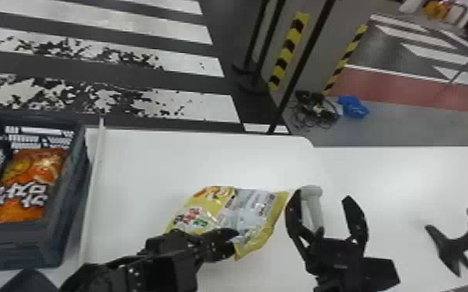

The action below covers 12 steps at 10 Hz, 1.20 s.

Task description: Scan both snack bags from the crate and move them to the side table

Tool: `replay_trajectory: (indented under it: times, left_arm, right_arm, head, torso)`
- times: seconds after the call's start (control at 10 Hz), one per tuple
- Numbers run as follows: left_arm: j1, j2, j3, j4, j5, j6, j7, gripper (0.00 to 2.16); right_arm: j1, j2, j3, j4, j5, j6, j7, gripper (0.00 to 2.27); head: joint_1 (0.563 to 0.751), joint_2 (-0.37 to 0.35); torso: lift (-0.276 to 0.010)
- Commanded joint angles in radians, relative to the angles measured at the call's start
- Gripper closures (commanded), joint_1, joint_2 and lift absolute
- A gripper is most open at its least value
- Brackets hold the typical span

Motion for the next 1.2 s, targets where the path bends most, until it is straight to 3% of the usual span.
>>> replay_trajectory:
  times: [0.0, 0.1, 0.3, 0.5, 0.7, 0.9, 1.1]
  left_arm:
    - [-0.029, -0.024, -0.062, 0.071, -0.027, -0.004, 0.029, 0.75]
    - [-0.032, -0.033, -0.085, 0.088, -0.032, -0.001, 0.052, 0.00]
    - [-0.034, -0.038, -0.085, 0.089, -0.038, -0.001, 0.106, 0.03]
    - [-0.012, -0.025, -0.042, 0.048, -0.010, -0.001, 0.121, 0.03]
    - [0.022, -0.024, 0.031, -0.029, 0.103, -0.004, 0.147, 0.03]
    - [0.074, -0.015, 0.123, -0.107, 0.252, -0.014, 0.147, 0.03]
    - [0.140, -0.004, 0.247, -0.191, 0.342, -0.026, 0.169, 0.03]
  right_arm:
    - [0.003, 0.001, 0.000, -0.003, 0.000, 0.000, 0.000, 0.07]
    - [0.003, 0.001, 0.003, -0.003, 0.000, 0.000, 0.000, 0.07]
    - [0.003, 0.001, 0.008, -0.003, 0.000, 0.000, 0.000, 0.07]
    - [0.003, 0.001, 0.009, -0.001, 0.000, 0.004, 0.000, 0.07]
    - [0.009, 0.001, 0.009, -0.003, 0.000, 0.000, 0.000, 0.07]
    - [0.009, 0.001, 0.011, -0.001, 0.000, 0.000, 0.000, 0.07]
    - [0.012, 0.001, 0.011, -0.001, 0.000, 0.000, 0.000, 0.07]
  head:
    - [0.695, -0.350]
    - [0.695, -0.350]
    - [0.695, -0.350]
    - [0.695, -0.350]
    - [0.695, -0.350]
    - [0.695, -0.350]
    - [0.695, -0.350]
  torso:
    - [-0.099]
    - [-0.099]
    - [-0.099]
    - [-0.099]
    - [-0.099]
    - [-0.099]
    - [-0.099]
